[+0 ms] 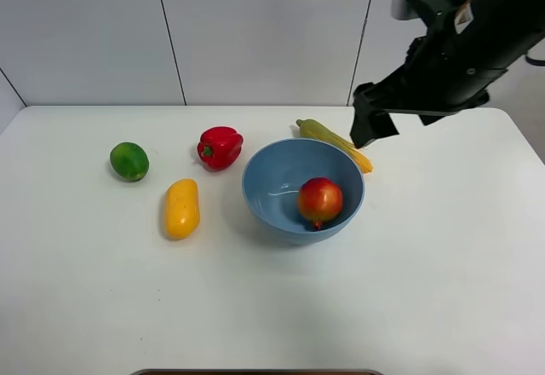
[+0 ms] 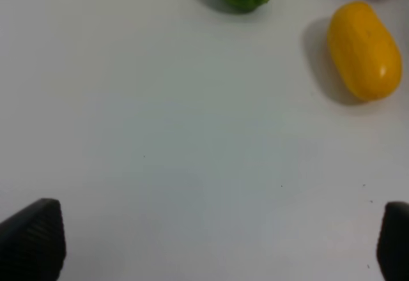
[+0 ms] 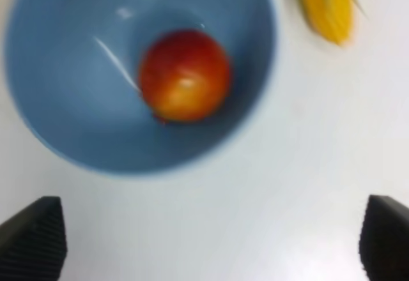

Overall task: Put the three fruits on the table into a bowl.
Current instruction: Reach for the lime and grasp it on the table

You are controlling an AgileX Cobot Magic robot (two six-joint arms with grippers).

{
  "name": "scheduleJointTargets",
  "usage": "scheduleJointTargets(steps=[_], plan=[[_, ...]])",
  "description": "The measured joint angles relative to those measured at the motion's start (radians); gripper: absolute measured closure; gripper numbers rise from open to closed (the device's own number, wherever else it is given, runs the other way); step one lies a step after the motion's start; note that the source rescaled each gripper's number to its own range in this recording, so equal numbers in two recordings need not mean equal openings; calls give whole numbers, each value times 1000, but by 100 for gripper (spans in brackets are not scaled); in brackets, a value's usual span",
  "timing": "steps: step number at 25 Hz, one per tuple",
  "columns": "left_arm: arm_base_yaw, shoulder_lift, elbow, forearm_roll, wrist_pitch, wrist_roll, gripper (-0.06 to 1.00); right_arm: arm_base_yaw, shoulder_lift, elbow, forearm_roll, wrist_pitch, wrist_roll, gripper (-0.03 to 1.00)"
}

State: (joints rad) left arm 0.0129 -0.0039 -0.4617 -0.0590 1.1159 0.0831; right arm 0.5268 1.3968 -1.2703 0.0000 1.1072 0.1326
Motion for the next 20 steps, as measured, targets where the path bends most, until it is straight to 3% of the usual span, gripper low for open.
scheduleJointTargets(steps=[2,4,16,20], plan=[[0,0,0,0,0,0,-6,0,-30,0,-54,78,32,21],[0,0,0,0,0,0,-6,0,-57,0,-94,101,51,16],[0,0,0,0,0,0,-6,0,-313,0,-102,108,56,13],[0,0,0,0,0,0,-6,-65,-429,0,-89,109,50,13]])
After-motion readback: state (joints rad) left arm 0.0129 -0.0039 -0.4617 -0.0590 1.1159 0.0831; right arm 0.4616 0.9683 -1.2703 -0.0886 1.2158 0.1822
